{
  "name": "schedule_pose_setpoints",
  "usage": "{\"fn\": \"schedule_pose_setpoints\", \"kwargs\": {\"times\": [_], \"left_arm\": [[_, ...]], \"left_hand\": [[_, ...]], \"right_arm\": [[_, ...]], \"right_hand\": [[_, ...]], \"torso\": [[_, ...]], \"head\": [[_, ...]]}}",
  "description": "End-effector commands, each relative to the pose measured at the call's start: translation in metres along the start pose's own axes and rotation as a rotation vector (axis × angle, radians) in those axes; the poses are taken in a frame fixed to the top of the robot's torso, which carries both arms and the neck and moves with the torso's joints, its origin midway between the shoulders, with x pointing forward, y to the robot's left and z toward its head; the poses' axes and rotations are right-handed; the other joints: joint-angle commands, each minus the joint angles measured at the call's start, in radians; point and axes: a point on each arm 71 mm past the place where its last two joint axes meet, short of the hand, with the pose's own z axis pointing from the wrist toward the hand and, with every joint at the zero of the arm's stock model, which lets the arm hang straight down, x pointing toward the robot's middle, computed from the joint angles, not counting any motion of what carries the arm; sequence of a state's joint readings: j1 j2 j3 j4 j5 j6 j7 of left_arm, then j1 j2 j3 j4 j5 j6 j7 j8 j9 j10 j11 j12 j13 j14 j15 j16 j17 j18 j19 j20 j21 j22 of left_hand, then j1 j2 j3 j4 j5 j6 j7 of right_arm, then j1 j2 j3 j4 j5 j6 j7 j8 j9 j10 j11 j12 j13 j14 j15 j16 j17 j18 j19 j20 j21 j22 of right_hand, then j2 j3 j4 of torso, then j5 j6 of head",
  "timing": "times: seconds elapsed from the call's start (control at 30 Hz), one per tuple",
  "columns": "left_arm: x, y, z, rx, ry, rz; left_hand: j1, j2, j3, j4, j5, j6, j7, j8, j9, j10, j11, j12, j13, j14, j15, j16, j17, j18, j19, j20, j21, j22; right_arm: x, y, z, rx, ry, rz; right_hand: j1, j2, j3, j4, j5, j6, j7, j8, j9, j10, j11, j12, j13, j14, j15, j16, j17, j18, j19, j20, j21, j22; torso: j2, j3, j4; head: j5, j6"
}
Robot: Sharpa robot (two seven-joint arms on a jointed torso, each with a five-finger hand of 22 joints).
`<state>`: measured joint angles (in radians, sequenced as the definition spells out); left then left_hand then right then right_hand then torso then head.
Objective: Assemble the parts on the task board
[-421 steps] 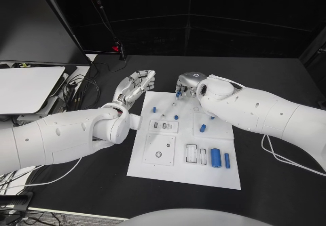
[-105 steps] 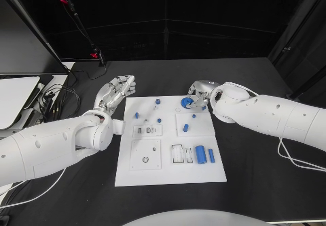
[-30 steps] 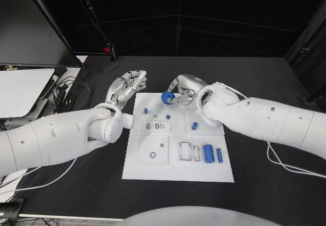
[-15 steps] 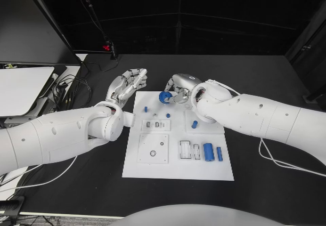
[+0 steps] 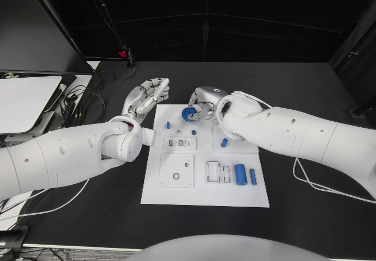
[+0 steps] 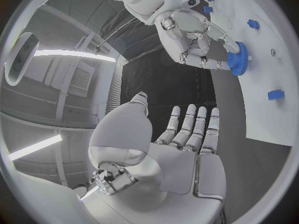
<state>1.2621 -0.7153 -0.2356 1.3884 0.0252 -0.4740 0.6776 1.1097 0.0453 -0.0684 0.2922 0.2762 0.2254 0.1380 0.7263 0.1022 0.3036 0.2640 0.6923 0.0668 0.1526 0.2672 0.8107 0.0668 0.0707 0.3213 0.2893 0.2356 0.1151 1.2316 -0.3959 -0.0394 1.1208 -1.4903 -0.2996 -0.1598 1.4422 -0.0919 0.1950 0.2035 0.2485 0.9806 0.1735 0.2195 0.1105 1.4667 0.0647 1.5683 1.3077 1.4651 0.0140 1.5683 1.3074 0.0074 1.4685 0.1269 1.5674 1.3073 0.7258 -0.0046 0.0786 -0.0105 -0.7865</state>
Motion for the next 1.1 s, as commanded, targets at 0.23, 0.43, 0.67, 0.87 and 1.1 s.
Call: {"fn": "schedule_pose_setpoints", "kwargs": {"times": [0.23,0.43,0.67,0.87,1.1], "left_arm": [[0.0004,-0.0151,-0.0014,0.2,0.009,-0.001],[0.0006,-0.0151,-0.0014,0.2,0.01,-0.001],[0.001,-0.0151,-0.0014,0.2,0.011,-0.002],[0.0006,-0.0151,-0.0015,0.199,0.01,-0.001],[0.0011,-0.015,-0.0013,0.199,0.011,-0.002]], "left_hand": [[-0.001,0.009,-0.005,0.0,0.003,-0.001,0.16,0.004,-0.001,-0.005,0.002,0.003,-0.001,-0.007,-0.001,0.006,-0.001,0.019,-0.008,0.0,0.005,0.001],[-0.001,0.009,-0.005,0.0,0.003,-0.001,0.16,0.004,-0.001,-0.005,0.002,0.003,-0.001,-0.007,-0.001,0.006,-0.001,0.019,-0.008,0.0,0.005,0.001],[-0.001,0.009,-0.005,0.0,0.003,-0.001,0.16,0.004,-0.001,-0.005,0.002,0.003,-0.001,-0.007,-0.001,0.006,-0.001,0.019,-0.008,0.0,0.005,0.001],[-0.001,0.009,-0.005,0.0,0.003,-0.001,0.16,0.004,-0.001,-0.005,0.002,0.003,-0.001,-0.007,-0.001,0.006,-0.001,0.019,-0.008,0.0,0.005,0.001],[0.0,0.01,-0.007,0.0,0.003,-0.001,0.16,0.005,-0.002,-0.005,0.002,0.004,-0.001,-0.007,-0.001,0.006,-0.001,0.019,-0.009,0.0,0.006,0.002]], "right_arm": [[0.0026,0.0011,0.0047,0.009,0.031,-0.019],[0.0036,-0.0015,0.005,0.028,0.041,-0.022],[0.0046,-0.0038,0.0053,0.046,0.052,-0.03],[0.0058,-0.0047,0.0057,0.055,0.067,-0.036],[0.0068,-0.0054,0.0068,0.065,0.077,-0.04]], "right_hand": [[0.002,0.009,-0.002,-0.008,-0.006,0.059,-0.036,-0.01,-0.002,0.104,0.009,0.002,0.263,0.106,0.01,0.002,0.263,-0.007,0.102,0.004,0.003,0.263],[0.0,0.01,-0.001,-0.009,-0.007,0.057,-0.034,-0.017,-0.005,0.104,0.011,0.002,0.263,0.106,0.011,0.002,0.263,-0.007,0.102,0.006,0.003,0.263],[0.0,0.012,-0.001,-0.01,-0.008,0.055,-0.032,-0.021,-0.006,0.104,0.012,0.002,0.263,0.106,0.012,0.002,0.263,-0.007,0.102,0.007,0.003,0.263],[-0.004,0.011,-0.001,-0.013,-0.01,0.043,-0.03,-0.039,-0.013,0.104,0.015,0.002,0.263,0.106,0.016,0.002,0.263,-0.007,0.102,0.01,0.003,0.263],[-0.007,0.009,-0.002,-0.016,-0.013,0.029,-0.032,-0.056,-0.02,0.104,0.015,0.002,0.263,0.106,0.017,0.002,0.263,-0.007,0.102,0.012,0.003,0.263]], "torso": [[-0.001,-0.0006,0.0021],[-0.001,-0.001,0.0007],[-0.001,-0.0005,0.0009],[-0.001,-0.0003,0.0004],[0.0,-0.0004,0.0011]], "head": [[-0.009,0.001],[-0.009,0.003],[-0.008,0.005],[-0.009,0.005],[-0.009,0.006]]}}
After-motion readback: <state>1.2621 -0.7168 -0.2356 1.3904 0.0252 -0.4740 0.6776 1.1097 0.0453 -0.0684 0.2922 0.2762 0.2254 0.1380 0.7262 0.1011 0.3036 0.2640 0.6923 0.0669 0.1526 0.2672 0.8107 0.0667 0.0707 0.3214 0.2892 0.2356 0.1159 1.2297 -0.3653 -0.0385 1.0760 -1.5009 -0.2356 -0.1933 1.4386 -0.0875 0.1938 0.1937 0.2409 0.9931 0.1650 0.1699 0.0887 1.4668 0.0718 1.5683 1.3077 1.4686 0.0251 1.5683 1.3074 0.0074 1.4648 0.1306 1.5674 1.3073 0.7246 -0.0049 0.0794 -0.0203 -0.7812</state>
